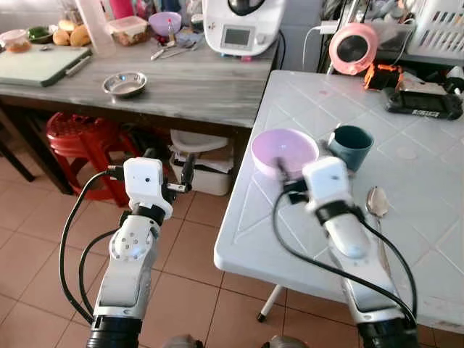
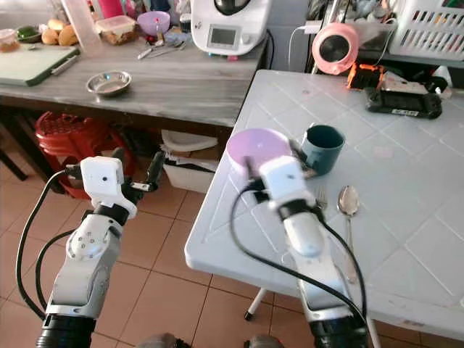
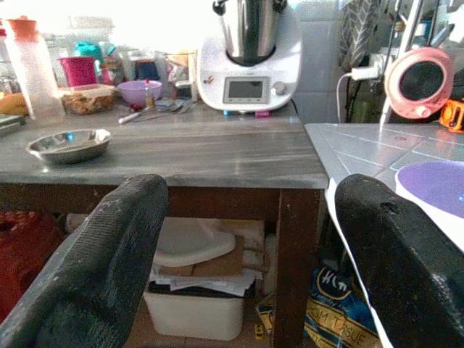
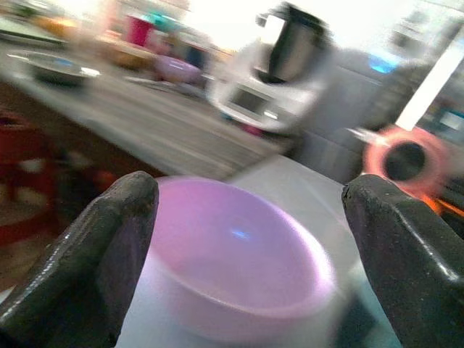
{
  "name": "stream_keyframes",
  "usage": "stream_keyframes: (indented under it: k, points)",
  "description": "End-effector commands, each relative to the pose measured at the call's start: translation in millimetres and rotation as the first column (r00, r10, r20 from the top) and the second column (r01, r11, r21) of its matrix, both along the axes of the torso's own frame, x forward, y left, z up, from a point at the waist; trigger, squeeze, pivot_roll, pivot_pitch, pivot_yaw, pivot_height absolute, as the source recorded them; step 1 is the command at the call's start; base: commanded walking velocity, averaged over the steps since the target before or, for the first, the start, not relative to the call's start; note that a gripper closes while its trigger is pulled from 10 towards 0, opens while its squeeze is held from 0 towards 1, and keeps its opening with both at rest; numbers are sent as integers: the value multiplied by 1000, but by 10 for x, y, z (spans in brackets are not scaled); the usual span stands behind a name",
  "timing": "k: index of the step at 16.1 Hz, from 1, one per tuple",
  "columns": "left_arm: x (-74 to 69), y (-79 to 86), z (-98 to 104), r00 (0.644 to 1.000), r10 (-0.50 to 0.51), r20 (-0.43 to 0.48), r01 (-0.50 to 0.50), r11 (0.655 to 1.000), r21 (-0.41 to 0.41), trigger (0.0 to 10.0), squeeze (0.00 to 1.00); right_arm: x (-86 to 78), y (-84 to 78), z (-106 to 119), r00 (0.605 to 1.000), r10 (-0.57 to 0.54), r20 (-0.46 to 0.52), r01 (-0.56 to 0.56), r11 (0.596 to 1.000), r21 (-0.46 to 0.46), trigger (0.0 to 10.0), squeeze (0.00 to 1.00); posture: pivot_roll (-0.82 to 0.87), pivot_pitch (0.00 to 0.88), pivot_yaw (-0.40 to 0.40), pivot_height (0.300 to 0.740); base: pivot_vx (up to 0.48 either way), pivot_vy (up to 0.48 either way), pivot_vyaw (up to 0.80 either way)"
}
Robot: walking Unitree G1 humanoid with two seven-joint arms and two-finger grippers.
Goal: Setting the table
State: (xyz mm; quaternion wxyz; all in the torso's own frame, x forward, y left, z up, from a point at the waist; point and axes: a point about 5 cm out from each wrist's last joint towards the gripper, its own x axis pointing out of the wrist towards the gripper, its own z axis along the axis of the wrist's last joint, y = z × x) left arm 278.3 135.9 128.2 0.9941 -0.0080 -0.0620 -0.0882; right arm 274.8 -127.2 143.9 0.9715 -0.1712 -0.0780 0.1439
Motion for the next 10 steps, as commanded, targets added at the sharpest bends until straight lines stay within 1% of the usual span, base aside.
stream_keyframes:
  k: [1,2,3,4,5,7,8,10]
  points:
    - [12,35,-23,1000,13,-18,-13,1000,6,10000,0,21,68,-37,996,68,-49,-69,997,-17,10000,0,-42,3,43,740,0,0,0]
    - [7,23,-39,999,4,-32,-3,1000,5,10000,0,23,141,-75,972,195,-129,-199,980,-14,10000,0,-42,9,43,740,0,0,0]
    - [-4,10,-59,999,-3,-45,3,1000,1,10000,0,33,137,-95,962,224,-155,-234,971,-44,10000,0,-41,11,44,740,0,0,0]
    - [-22,-9,-81,998,-13,-58,13,1000,-3,10000,0,79,80,-122,960,216,-179,-234,968,-88,10000,0,-39,15,40,740,0,0,0]
    - [-39,-22,-99,997,-24,-69,24,1000,-2,10000,0,138,11,-128,963,186,-195,-209,972,-105,10000,0,-38,17,39,740,0,0,0]
    - [-67,-17,-118,997,-24,-79,24,1000,-3,10000,0,235,-88,-80,967,146,-209,-170,980,-103,10000,0,-37,27,39,740,0,0,0]
    - [-74,-16,-122,996,-25,-83,25,1000,-3,10000,0,286,-132,-42,972,114,-204,-143,981,-131,10000,0,-37,31,39,740,0,0,0]
    - [-88,-20,-142,994,-34,-101,34,999,1,10000,0,340,-156,-7,969,103,-223,-136,981,-137,10000,0,-38,41,41,740,0,0,0]
